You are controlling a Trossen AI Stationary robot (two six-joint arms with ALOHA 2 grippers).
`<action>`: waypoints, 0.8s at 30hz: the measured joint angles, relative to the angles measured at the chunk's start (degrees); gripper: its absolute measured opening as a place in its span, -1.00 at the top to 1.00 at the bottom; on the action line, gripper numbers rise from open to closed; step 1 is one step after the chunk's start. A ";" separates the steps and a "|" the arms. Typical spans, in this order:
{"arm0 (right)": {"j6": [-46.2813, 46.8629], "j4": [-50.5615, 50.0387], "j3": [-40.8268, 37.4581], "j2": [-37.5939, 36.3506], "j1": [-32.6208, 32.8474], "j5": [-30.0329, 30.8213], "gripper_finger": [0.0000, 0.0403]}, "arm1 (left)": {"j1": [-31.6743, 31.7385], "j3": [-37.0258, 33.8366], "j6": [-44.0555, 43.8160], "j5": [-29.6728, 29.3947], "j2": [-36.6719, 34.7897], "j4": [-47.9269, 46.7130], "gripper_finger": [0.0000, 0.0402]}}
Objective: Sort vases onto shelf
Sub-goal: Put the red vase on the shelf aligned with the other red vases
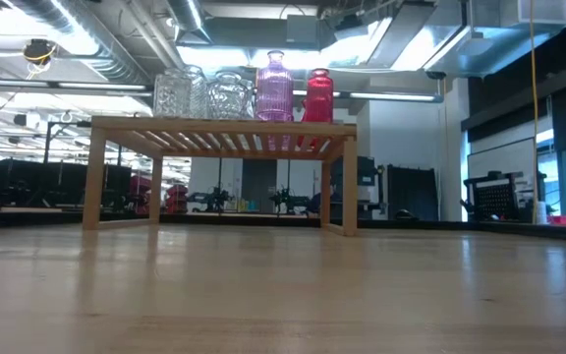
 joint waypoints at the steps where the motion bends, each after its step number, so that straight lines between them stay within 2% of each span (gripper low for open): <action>1: 0.48 1.45 -2.17 -0.01 0.00 0.18 0.14 | 0.00 0.00 -0.62 0.54 0.03 0.06 1.00; 4: 2.87 11.81 -12.09 -0.92 0.02 1.11 0.14 | 0.02 0.00 -2.22 2.40 0.03 0.07 1.00; 8: 6.89 37.09 -30.77 -3.71 -0.01 2.07 0.14 | 0.00 0.00 -3.82 6.00 0.03 0.05 1.00; 13: 10.74 60.68 -53.82 -12.10 0.04 9.84 0.14 | 0.00 0.00 -4.53 12.43 0.03 0.03 1.00; 17: 15.39 74.49 -69.59 -14.11 2.49 15.54 0.14 | 0.00 0.00 -5.10 15.97 0.03 -0.34 1.00; 20: 15.56 78.12 -78.45 -13.55 7.03 21.42 0.14 | -0.04 0.00 -7.85 19.11 0.03 -1.67 1.00; 24: 20.05 75.68 -85.68 -11.13 13.81 30.55 0.14 | -0.04 0.00 -12.48 26.74 -0.23 -5.86 1.00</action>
